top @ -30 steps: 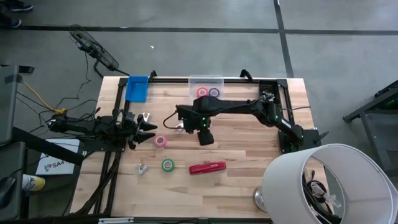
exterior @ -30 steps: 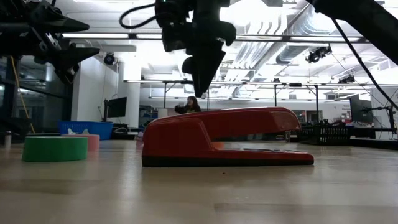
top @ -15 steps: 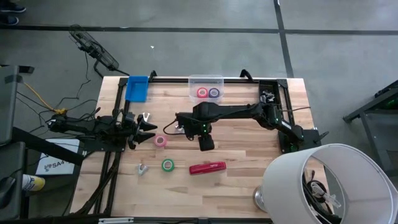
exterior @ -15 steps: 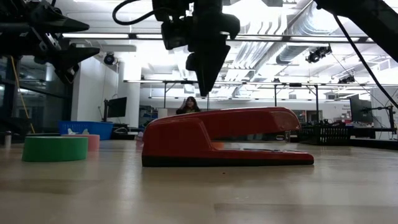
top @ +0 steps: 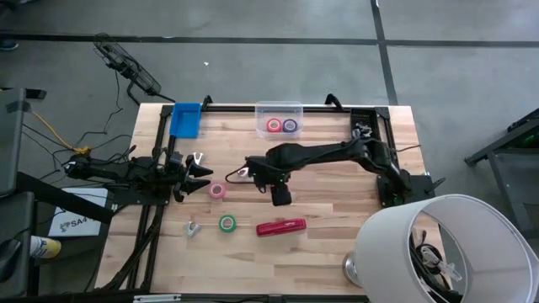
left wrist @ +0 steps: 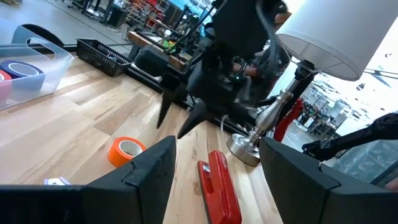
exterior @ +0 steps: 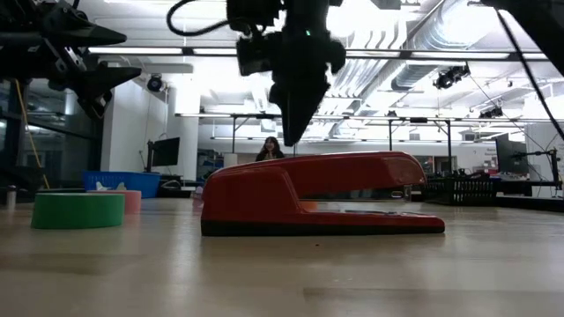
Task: Pick and place Stapler, Stapler remover, tape
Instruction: Put the orange tape into the transparent bin
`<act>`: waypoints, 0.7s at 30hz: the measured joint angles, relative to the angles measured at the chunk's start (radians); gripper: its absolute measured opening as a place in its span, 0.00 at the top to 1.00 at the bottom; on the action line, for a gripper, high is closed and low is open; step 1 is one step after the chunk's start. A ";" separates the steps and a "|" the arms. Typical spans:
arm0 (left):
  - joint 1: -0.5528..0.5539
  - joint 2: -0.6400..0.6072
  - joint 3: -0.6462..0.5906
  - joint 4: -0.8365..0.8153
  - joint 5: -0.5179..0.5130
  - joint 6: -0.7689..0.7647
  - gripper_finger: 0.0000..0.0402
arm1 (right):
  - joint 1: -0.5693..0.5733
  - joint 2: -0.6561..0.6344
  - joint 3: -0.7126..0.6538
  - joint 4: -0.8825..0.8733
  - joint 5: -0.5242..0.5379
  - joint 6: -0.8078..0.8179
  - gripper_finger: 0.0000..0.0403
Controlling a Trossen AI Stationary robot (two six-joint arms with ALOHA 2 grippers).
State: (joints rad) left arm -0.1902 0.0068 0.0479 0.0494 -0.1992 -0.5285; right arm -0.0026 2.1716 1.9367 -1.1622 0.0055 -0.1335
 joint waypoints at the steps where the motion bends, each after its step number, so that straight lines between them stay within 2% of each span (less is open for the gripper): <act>1: 0.000 0.000 0.000 0.000 0.000 0.000 0.43 | -0.001 -0.015 -0.039 0.032 0.004 -0.002 0.58; 8: 0.000 0.000 0.000 0.000 -0.001 0.000 0.43 | -0.003 -0.072 -0.245 0.223 -0.005 -0.093 0.57; 15: 0.000 0.000 0.000 0.000 -0.001 0.000 0.43 | -0.014 -0.072 -0.323 0.329 0.004 -0.174 0.48; 21: 0.000 0.000 0.000 0.000 0.000 0.000 0.43 | -0.023 -0.072 -0.382 0.368 -0.009 -0.182 0.44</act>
State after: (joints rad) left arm -0.1902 0.0067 0.0476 0.0490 -0.1997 -0.5285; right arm -0.0257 2.0998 1.5546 -0.7941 -0.0038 -0.3153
